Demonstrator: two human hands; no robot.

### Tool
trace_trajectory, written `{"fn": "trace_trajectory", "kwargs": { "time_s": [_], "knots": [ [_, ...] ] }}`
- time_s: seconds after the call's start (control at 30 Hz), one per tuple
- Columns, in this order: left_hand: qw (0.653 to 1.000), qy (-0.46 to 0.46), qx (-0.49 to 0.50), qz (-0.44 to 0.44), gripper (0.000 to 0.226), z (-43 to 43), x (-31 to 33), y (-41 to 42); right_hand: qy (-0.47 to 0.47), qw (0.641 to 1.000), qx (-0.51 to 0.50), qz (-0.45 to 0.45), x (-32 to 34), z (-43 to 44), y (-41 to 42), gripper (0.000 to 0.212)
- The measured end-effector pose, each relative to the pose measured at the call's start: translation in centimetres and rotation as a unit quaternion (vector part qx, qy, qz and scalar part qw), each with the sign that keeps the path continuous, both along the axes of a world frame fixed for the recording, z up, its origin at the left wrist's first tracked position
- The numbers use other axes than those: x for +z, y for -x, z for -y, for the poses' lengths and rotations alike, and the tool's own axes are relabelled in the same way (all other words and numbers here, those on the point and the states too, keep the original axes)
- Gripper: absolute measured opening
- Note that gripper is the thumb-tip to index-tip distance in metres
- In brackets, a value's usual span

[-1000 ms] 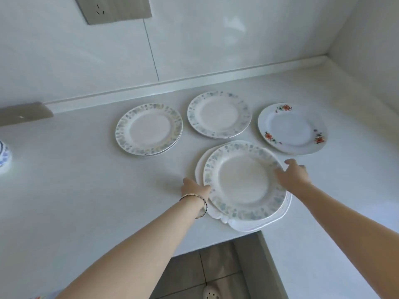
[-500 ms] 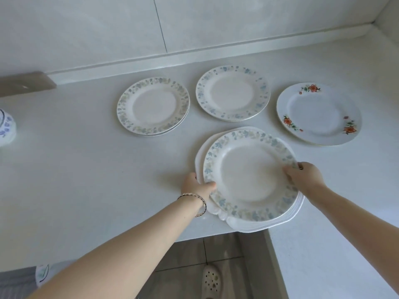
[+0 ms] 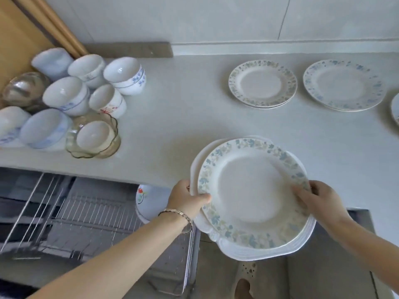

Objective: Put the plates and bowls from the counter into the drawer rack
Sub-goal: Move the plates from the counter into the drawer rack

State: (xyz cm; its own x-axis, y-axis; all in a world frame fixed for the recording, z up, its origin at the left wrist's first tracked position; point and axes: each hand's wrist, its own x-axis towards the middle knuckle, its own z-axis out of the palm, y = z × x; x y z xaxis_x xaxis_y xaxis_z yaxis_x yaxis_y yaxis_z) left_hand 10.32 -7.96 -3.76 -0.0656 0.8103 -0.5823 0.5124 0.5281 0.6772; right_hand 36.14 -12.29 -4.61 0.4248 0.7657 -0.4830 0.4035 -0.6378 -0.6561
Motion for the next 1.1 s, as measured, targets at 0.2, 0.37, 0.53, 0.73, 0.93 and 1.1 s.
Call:
{"fn": "trace_trajectory", "kwargs": {
  "time_s": [0.2,0.37,0.53,0.73,0.93,1.1],
  "knots": [
    [0.999,0.006,0.048,0.013,0.039,4.8,1.8,17.1,0.026,0.998,0.039,-0.032,-0.1,3.0,16.8,0.027],
    [0.996,0.030,0.074,-0.034,0.023,7.7,1.5,30.9,0.067,0.994,0.066,-0.052,-1.9,5.7,30.5,0.039],
    [0.992,0.076,0.076,-0.064,0.026,9.1,-0.3,40.7,0.098,0.987,0.077,-0.098,-3.5,7.2,39.5,0.032],
    [0.990,0.101,0.069,-0.076,0.025,7.2,-3.5,45.4,0.138,0.982,0.055,-0.113,-6.8,5.3,45.2,0.024],
    [0.985,0.127,0.070,-0.089,0.031,3.3,-6.9,48.1,0.166,0.978,0.029,-0.124,-10.4,1.6,48.3,0.029],
    [0.984,0.143,0.079,-0.070,0.034,-0.4,-10.2,50.5,0.184,0.974,0.013,-0.129,-13.7,-1.3,50.9,0.028]
  ]
}}
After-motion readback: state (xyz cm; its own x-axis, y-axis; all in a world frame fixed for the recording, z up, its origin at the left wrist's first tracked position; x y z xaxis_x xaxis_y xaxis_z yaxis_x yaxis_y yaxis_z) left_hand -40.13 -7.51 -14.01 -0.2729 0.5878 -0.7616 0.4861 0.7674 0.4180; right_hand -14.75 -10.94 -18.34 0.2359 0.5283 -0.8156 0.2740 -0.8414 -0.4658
